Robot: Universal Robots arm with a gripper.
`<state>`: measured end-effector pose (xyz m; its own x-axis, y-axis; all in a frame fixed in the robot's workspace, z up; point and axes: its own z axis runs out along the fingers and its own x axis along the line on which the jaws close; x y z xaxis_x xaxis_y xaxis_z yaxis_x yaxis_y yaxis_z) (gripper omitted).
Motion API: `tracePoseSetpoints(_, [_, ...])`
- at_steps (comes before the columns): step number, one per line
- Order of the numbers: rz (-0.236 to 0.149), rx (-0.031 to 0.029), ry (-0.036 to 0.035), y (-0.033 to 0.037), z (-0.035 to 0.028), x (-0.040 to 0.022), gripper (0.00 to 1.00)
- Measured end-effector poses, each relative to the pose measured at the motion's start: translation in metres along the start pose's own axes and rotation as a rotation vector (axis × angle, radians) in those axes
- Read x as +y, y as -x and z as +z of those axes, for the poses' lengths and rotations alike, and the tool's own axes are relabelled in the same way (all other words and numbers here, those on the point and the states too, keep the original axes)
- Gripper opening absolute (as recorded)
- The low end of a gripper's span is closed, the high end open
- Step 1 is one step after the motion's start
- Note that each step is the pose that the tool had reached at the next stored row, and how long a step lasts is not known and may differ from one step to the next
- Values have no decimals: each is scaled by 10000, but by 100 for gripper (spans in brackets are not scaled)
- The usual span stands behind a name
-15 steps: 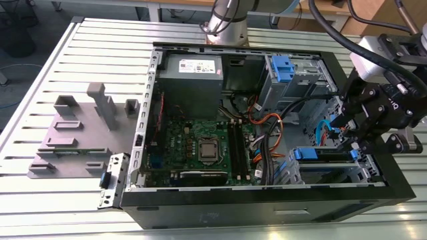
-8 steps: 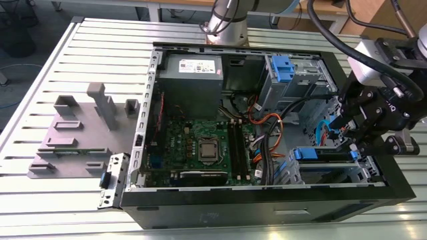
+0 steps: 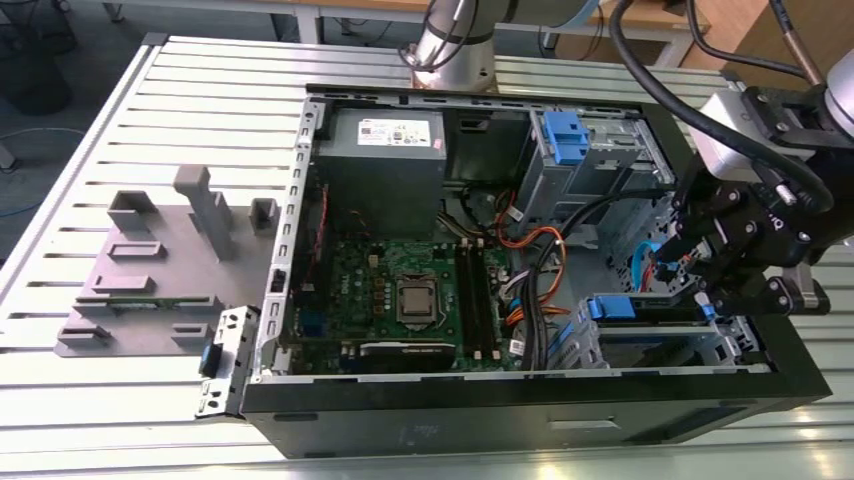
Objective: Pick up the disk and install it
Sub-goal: 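Insert the first disk wire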
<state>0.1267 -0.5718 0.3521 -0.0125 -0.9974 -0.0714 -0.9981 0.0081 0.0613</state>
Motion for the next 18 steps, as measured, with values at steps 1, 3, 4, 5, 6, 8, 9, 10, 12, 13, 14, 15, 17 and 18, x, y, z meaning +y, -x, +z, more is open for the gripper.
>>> tracePoseSetpoints(1, [0, 1, 0, 0, 0, 0, 49])
tracePoseSetpoints(3, [0, 2, 0, 0, 0, 0, 49])
tracePoseSetpoints(4, [1, 1, 0, 0, 0, 0, 49])
tracePoseSetpoints(5, [0, 1, 0, 0, 0, 0, 49])
tracePoseSetpoints(6, [0, 1, 0, 0, 1, 0, 49])
tracePoseSetpoints(8, [0, 1, 0, 0, 1, 0, 47])
tracePoseSetpoints(9, [0, 0, 0, 0, 1, 0, 41])
tracePoseSetpoints(10, [0, 1, 0, 0, 1, 0, 35])
tracePoseSetpoints(12, [1, 0, 0, 0, 1, 0, 29])
tracePoseSetpoints(13, [0, 0, 0, 0, 1, 0, 24])
tracePoseSetpoints(14, [0, 1, 0, 0, 1, 0, 18])
tracePoseSetpoints(15, [0, 1, 0, 0, 1, 0, 18])
tracePoseSetpoints(17, [0, 0, 0, 0, 2, 0, 16])
tracePoseSetpoints(18, [0, 0, 0, 0, 2, 0, 16])
